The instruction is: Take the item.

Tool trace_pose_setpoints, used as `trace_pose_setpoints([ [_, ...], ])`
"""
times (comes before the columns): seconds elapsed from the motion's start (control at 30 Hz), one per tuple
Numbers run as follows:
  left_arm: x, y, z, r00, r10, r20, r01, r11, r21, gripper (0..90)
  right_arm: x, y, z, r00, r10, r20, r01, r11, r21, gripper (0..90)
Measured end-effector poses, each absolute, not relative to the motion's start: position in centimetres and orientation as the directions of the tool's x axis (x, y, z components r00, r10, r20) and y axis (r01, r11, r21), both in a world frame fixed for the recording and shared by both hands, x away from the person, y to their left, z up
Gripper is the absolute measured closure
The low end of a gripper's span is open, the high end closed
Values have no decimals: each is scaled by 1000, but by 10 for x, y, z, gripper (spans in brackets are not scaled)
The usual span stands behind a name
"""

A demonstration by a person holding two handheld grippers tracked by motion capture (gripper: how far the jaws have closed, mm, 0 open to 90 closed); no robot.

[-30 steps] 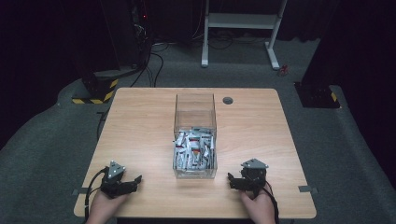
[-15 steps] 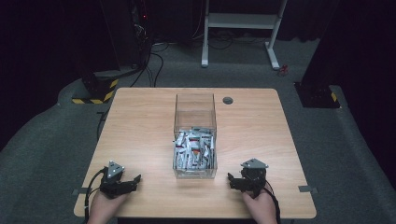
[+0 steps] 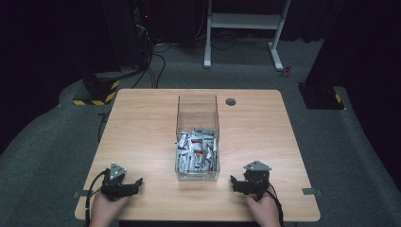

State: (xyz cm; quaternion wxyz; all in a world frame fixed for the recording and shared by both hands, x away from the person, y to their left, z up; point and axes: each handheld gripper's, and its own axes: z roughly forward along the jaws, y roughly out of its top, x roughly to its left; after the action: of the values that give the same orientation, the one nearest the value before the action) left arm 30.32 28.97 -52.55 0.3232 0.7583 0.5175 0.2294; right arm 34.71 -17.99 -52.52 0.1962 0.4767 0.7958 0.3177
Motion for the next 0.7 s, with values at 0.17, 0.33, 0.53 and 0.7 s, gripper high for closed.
trace_pose_setpoints([
  [0.17,302,289,-521,374,927,-13,622,-240,746,156,347,-180,-525,-468,883,-9,634,344,693,78],
  [0.33,300,286,-517,395,918,-23,604,-240,760,162,347,-180,-525,-471,882,-9,633,345,693,78],
  [0.53,298,283,-512,411,911,-27,589,-243,771,164,347,-179,-525,-485,875,-11,625,355,695,78],
  [0.7,296,279,-509,416,908,-44,577,-226,785,170,347,-179,-525,-485,874,-10,627,356,694,78],
])
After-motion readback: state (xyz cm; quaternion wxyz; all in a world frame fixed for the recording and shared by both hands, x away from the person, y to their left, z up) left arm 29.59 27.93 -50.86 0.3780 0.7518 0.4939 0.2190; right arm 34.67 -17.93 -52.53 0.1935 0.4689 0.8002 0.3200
